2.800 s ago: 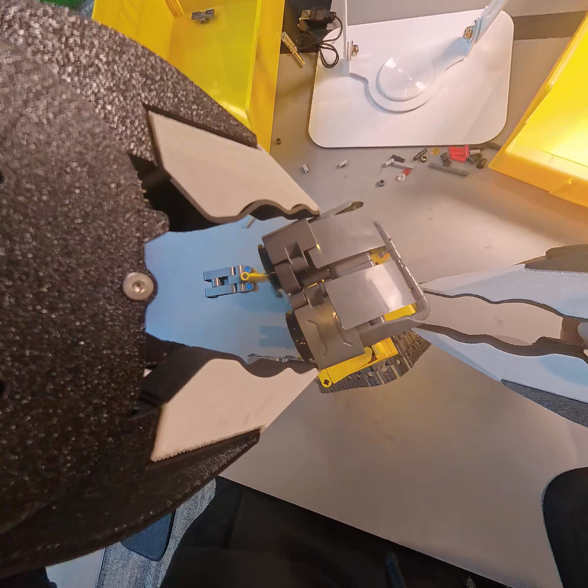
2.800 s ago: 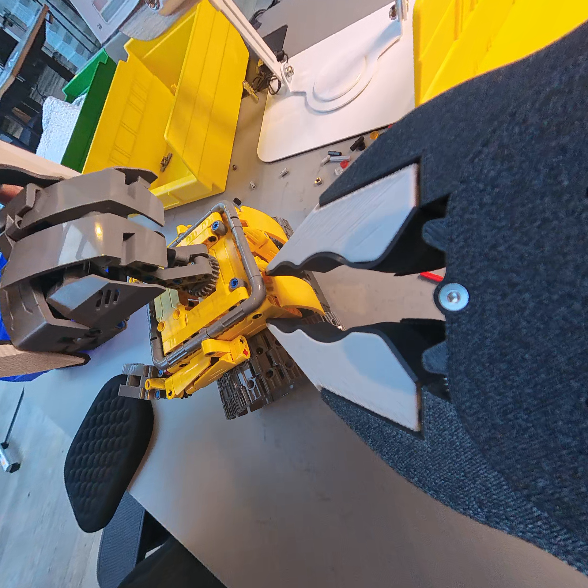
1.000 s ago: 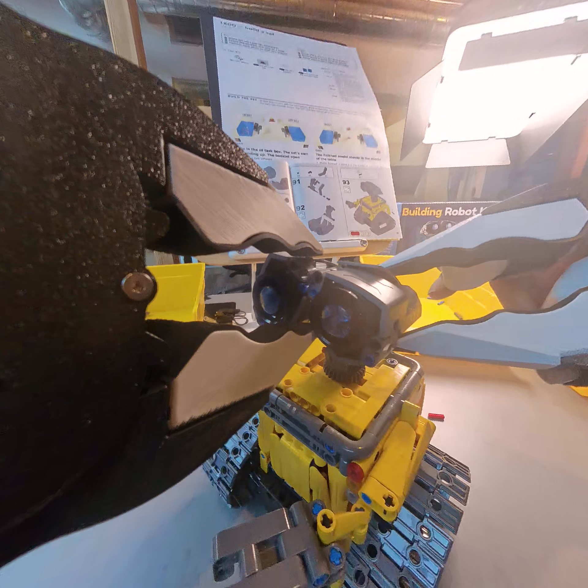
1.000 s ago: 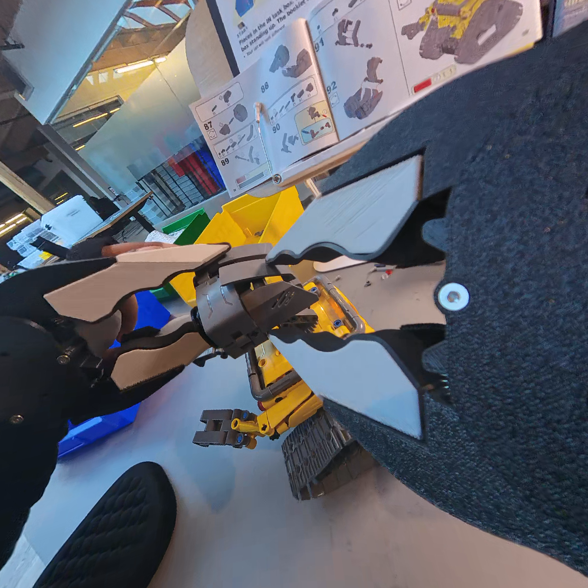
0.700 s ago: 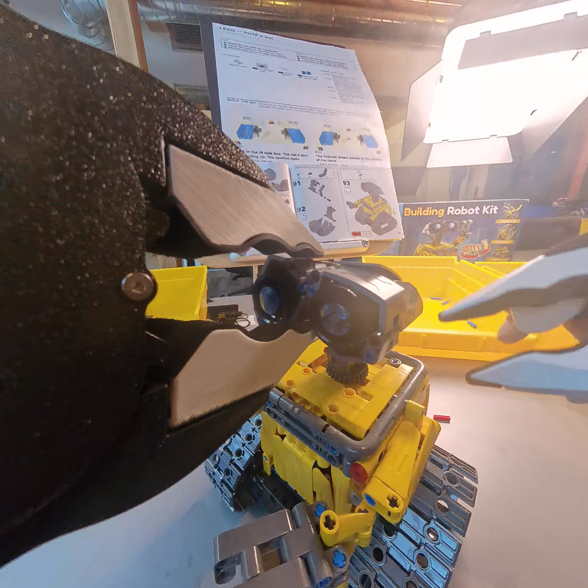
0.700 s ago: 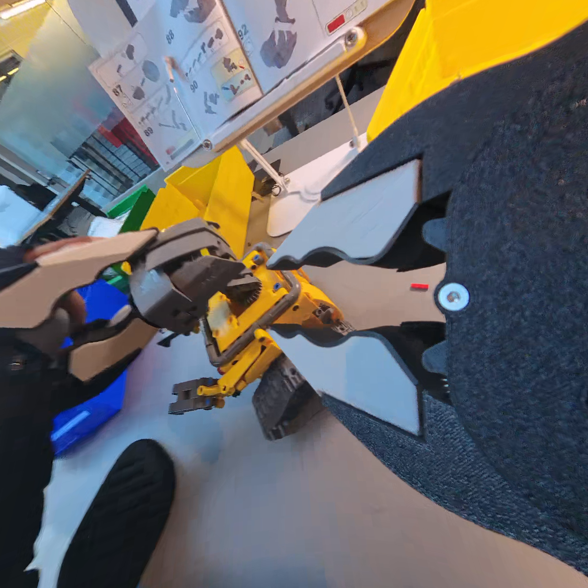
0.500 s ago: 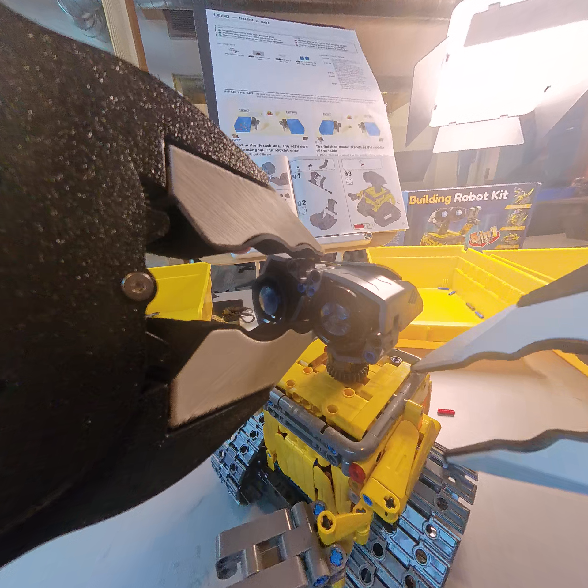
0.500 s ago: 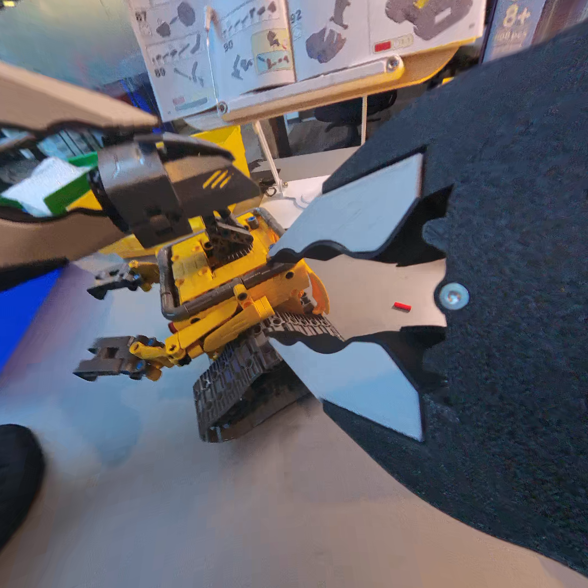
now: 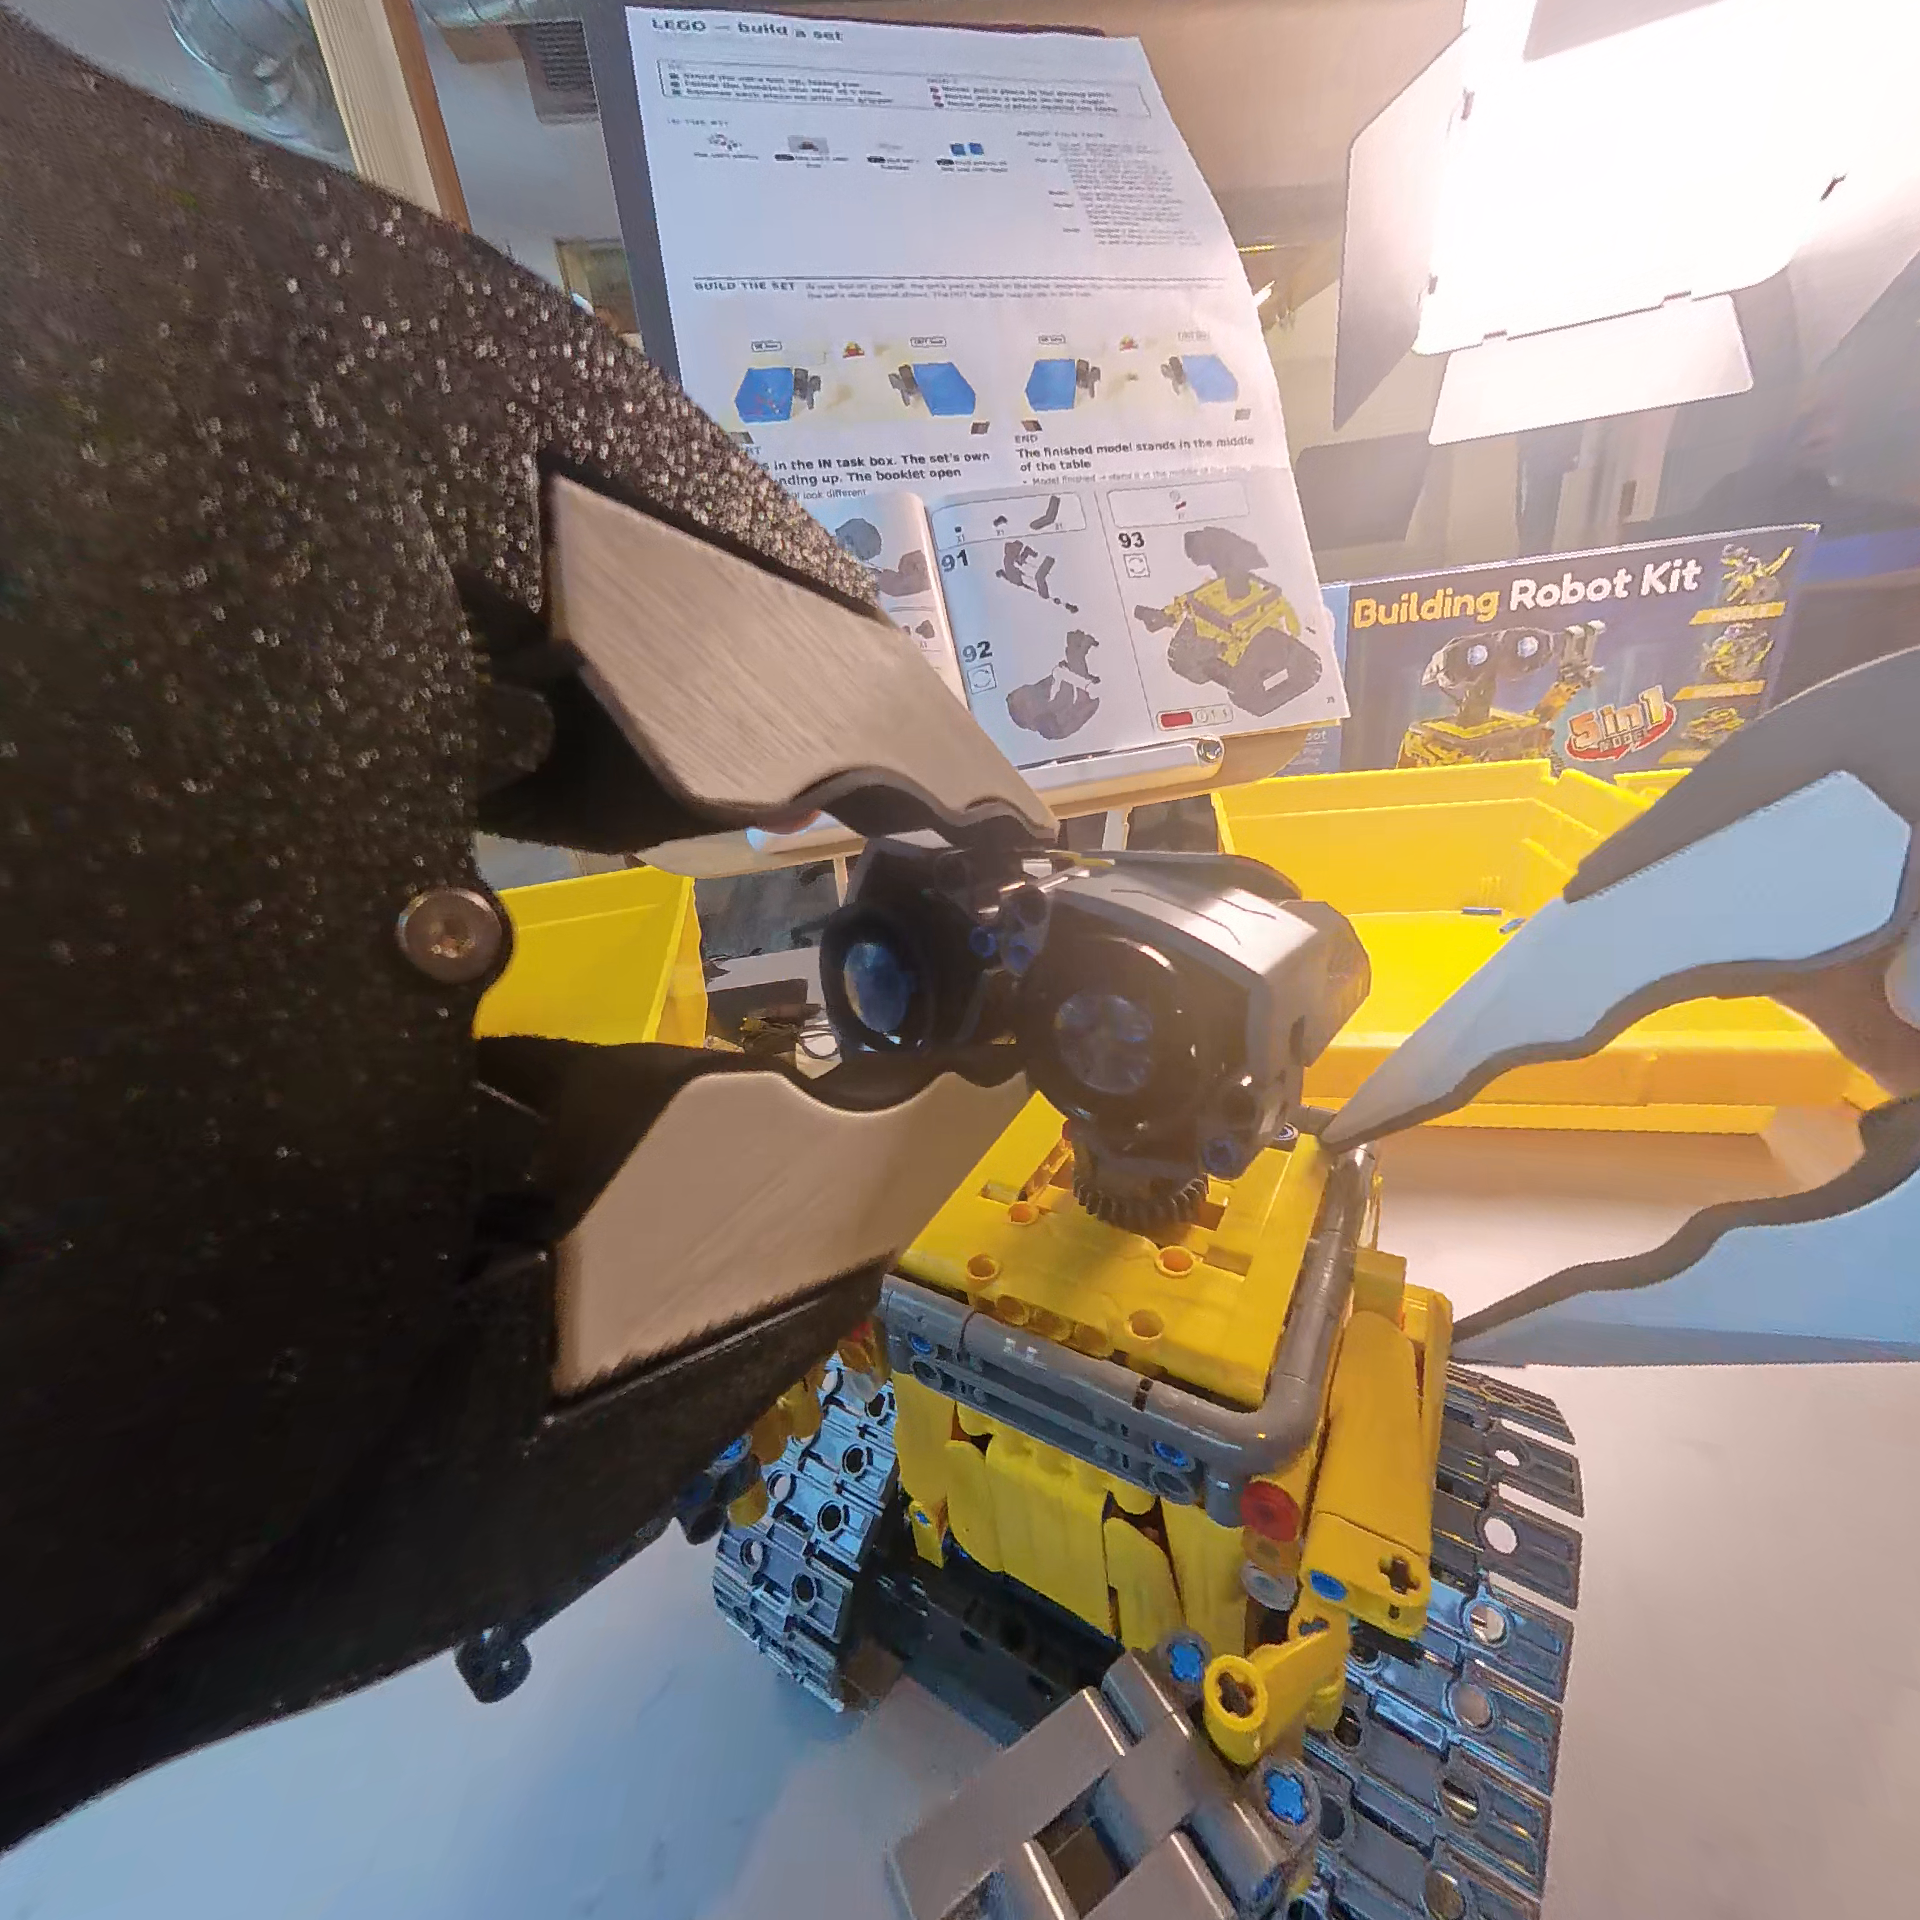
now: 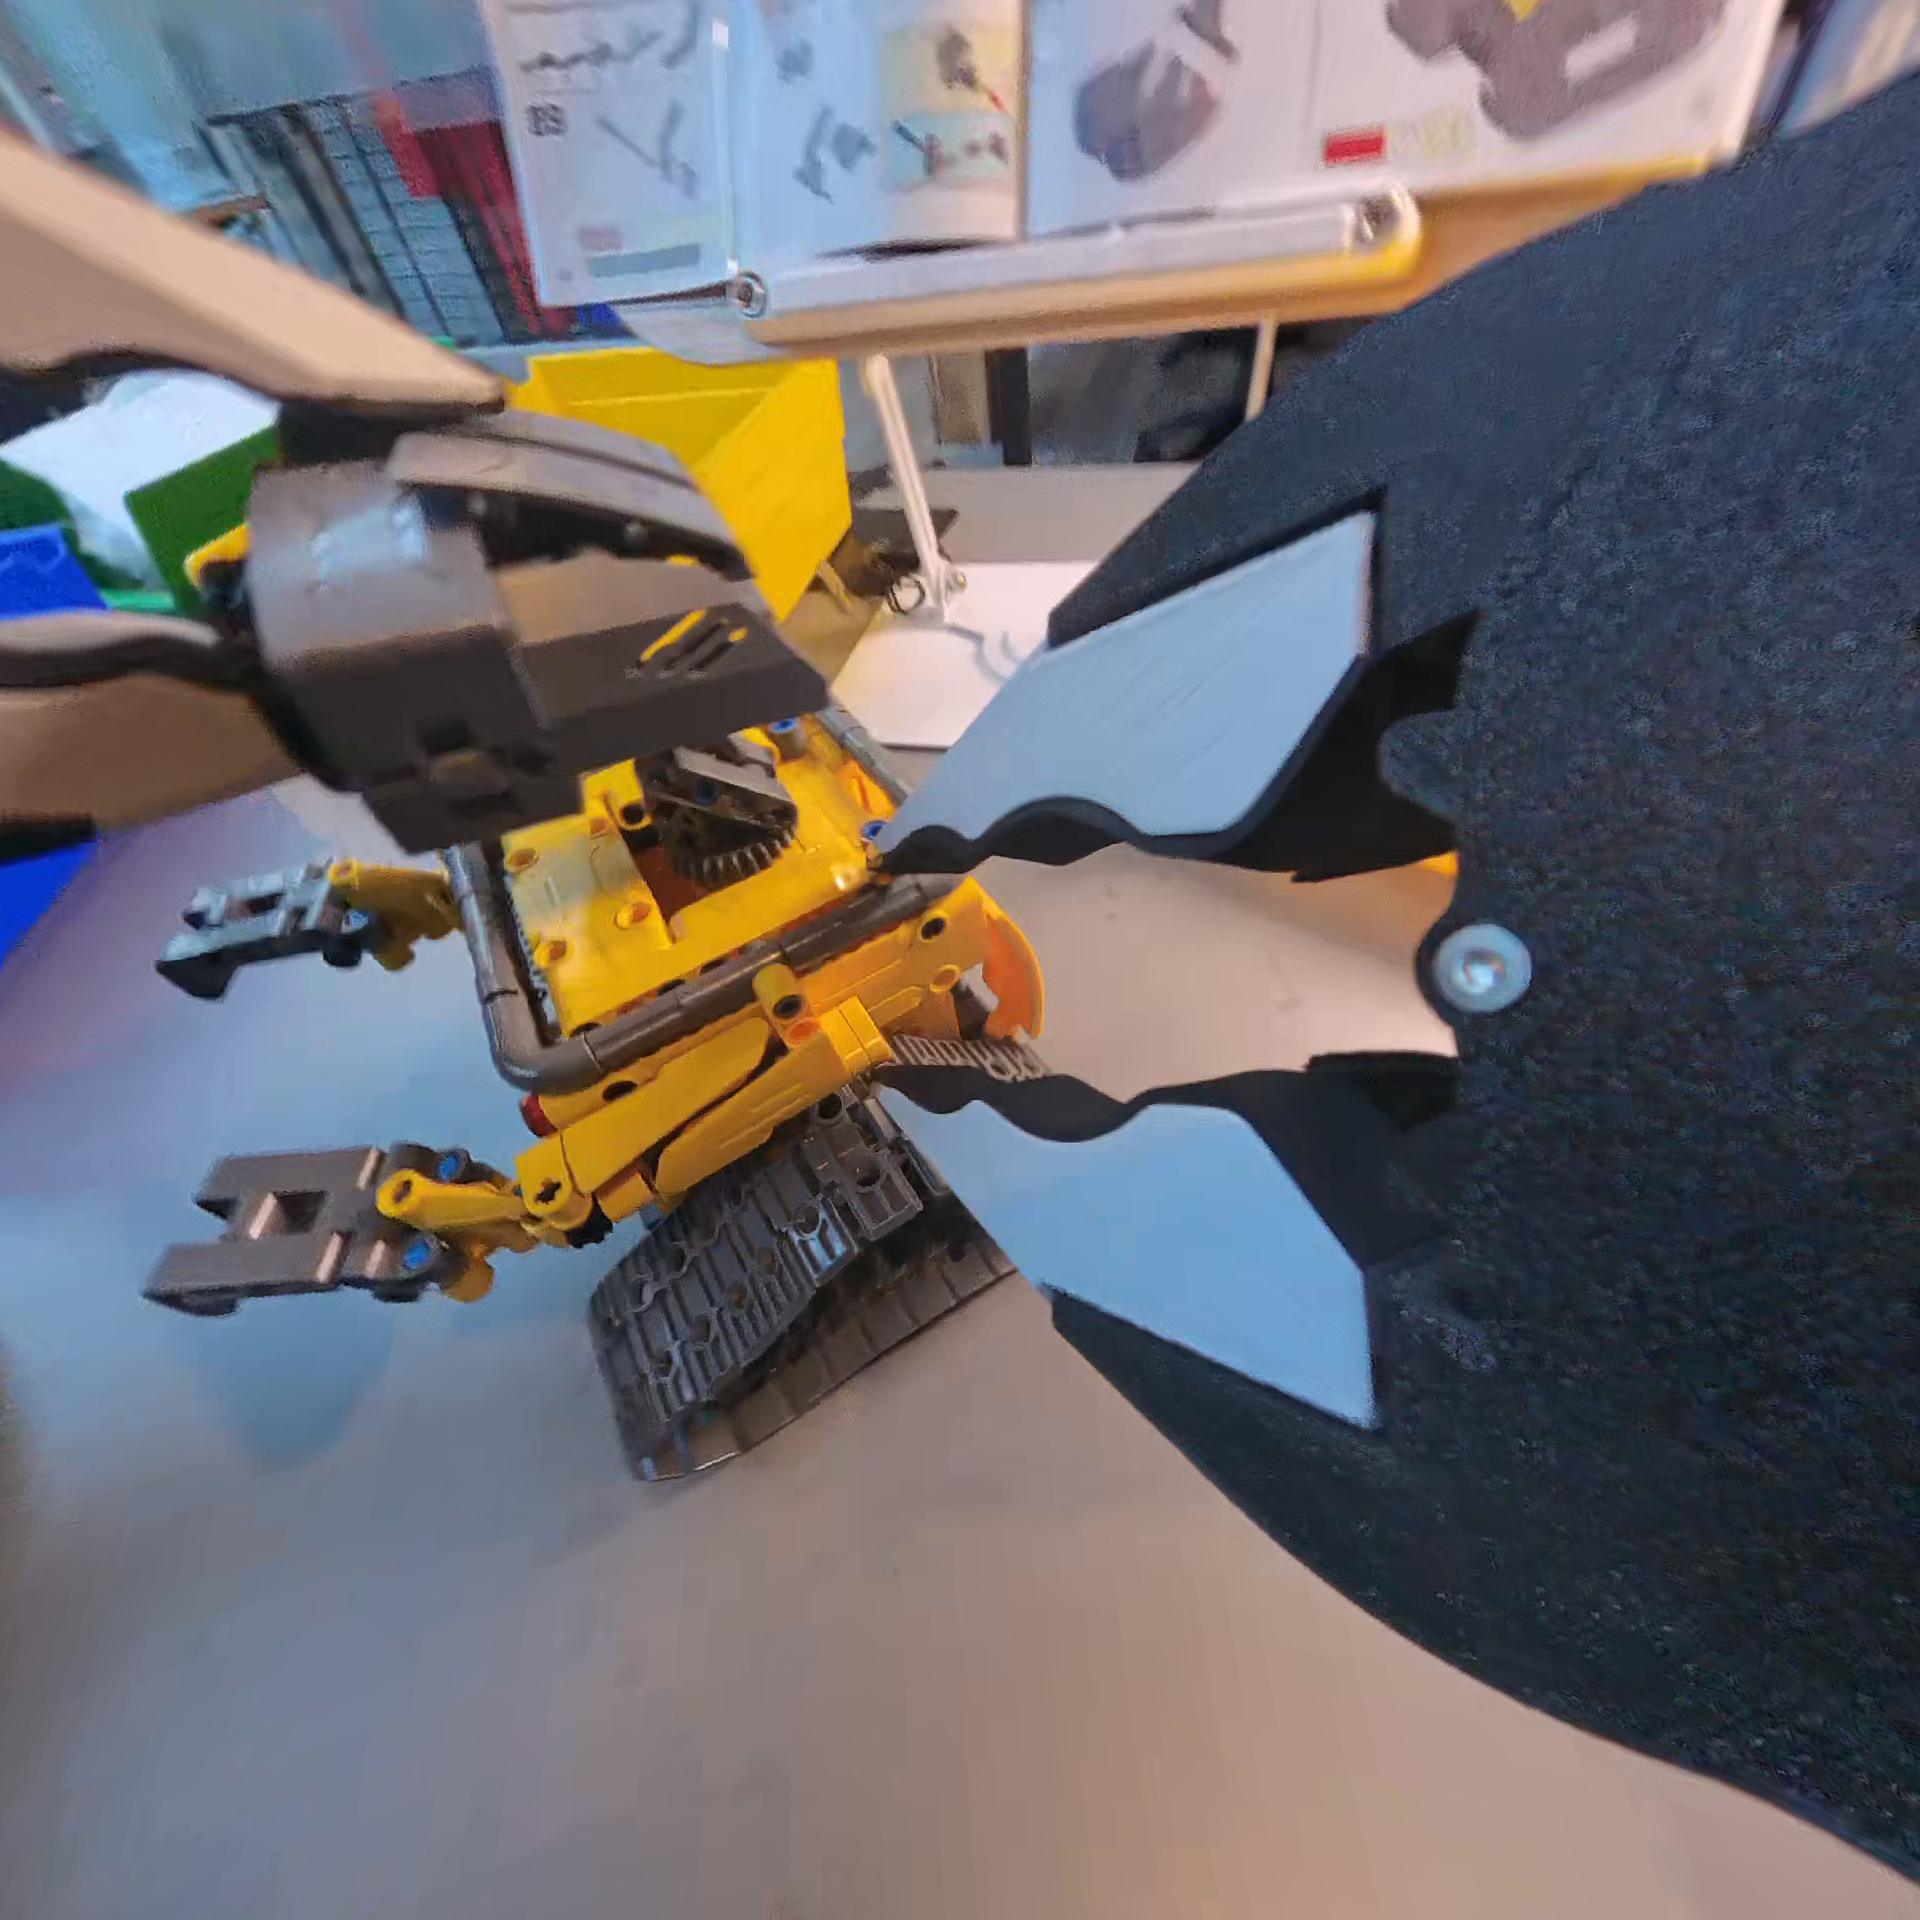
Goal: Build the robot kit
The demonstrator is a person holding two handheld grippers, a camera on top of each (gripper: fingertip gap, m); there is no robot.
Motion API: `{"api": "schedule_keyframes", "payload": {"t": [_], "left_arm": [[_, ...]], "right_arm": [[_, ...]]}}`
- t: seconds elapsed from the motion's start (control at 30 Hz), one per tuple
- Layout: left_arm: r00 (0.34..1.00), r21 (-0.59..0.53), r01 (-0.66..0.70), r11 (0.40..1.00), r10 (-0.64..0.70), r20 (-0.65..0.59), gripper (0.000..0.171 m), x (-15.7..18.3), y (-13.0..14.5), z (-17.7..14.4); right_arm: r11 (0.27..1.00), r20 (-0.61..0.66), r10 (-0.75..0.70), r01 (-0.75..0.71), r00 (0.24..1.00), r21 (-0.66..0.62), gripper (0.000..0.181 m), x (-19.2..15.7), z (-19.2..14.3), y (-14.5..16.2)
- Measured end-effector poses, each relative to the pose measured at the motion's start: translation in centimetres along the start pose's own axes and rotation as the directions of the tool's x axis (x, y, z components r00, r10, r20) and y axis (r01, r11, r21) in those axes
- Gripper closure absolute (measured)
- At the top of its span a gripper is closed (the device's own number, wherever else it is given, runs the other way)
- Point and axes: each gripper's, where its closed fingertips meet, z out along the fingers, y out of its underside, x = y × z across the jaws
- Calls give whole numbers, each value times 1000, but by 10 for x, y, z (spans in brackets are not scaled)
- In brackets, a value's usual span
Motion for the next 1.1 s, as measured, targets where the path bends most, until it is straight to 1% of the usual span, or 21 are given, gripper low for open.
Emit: {"api": "schedule_keyframes", "payload": {"t": [0.07,0.1,0.17,0.23,0.27,0.33,0.4,0.57,0.73,0.8,0.9,1.03,1.1], "left_arm": [[1000,0,-7,1000,7,14,135,0,0,-1],[1000,3,-9,1000,9,22,135,1,-1,-1],[1000,16,-4,1000,4,31,135,1,-2,-2],[999,31,4,1000,-5,33,135,1,-2,-1],[999,41,9,999,-11,34,135,1,-2,-1],[999,55,22,998,-24,36,135,0,-1,-1],[998,65,38,997,-41,40,135,0,-1,-1],[996,79,65,995,-70,59,135,0,-2,-1],[994,88,74,993,-80,69,135,0,-2,-2],[995,92,70,993,-76,69,135,0,-2,-2],[993,110,85,990,-93,69,135,0,-2,-2],[992,119,101,988,-109,62,136,0,-1,-2],[992,119,104,987,-113,63,135,0,-1,-2]], "right_arm": [[976,5,212,-212,977,59,149,1,-10,7],[944,21,325,-325,946,51,151,-1,-15,19],[856,21,516,-515,856,-38,153,-11,-19,55],[762,-1,641,-636,768,-124,157,-26,-17,88],[717,-24,686,-681,727,-146,160,-31,-14,100],[647,-48,750,-746,660,-158,162,-38,-8,113],[609,-75,776,-775,626,-167,162,-40,-2,121],[586,-94,780,-776,618,-234,164,-46,7,133],[570,-75,794,-782,603,-253,174,-47,11,131],[560,-74,803,-791,592,-246,177,-47,11,129],[542,-90,816,-810,571,-224,178,-46,12,130],[553,-137,800,-807,584,-209,178,-46,11,129],[547,-126,812,-818,570,-179,178,-46,10,123]]}}
